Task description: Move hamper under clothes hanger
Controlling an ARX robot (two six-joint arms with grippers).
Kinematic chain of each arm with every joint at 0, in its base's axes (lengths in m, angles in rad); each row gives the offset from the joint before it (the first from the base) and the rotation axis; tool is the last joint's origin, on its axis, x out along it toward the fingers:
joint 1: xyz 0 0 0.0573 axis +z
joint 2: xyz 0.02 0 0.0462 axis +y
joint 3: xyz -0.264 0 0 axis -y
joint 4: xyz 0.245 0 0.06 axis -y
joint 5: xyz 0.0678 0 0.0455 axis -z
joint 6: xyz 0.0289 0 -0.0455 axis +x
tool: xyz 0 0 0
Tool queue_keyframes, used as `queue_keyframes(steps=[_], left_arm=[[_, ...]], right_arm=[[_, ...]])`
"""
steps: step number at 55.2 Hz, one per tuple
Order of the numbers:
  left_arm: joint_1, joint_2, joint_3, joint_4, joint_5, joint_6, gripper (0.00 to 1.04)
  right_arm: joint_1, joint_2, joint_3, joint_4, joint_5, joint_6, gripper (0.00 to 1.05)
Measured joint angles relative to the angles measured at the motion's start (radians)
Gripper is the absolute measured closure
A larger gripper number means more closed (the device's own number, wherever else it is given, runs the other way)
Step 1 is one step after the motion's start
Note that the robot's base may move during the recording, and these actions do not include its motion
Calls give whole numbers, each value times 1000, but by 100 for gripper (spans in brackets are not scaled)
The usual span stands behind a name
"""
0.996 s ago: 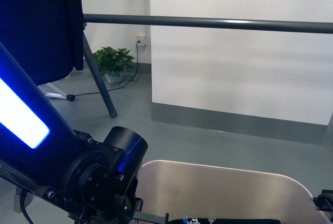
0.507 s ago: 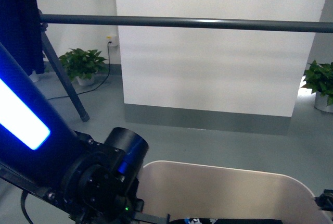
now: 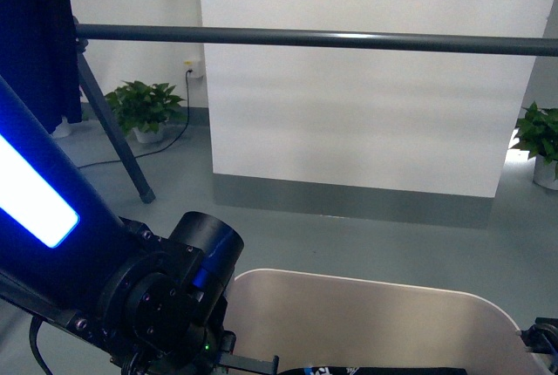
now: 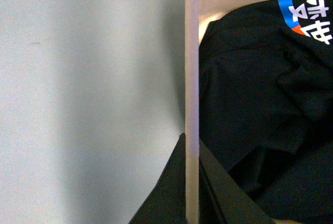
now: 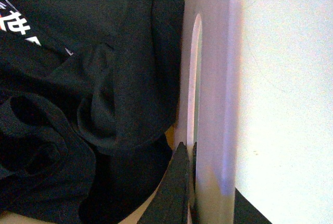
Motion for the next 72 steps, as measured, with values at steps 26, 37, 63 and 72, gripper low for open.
queue_keyframes(steps=[26,37,63,72], left_arm=[[2,-2,-59,278,48,158,101],[-14,29,7,213,8,161,101],[-39,153,119,162,-54,139,101],[-40,166,129,169,-62,133,101]], right_arm=[[-2,0,-2,82,21,126,102],[-3,27,51,29,23,117,102],[-5,111,190,-51,57,59,102],[-2,134,213,-55,63,48,102]])
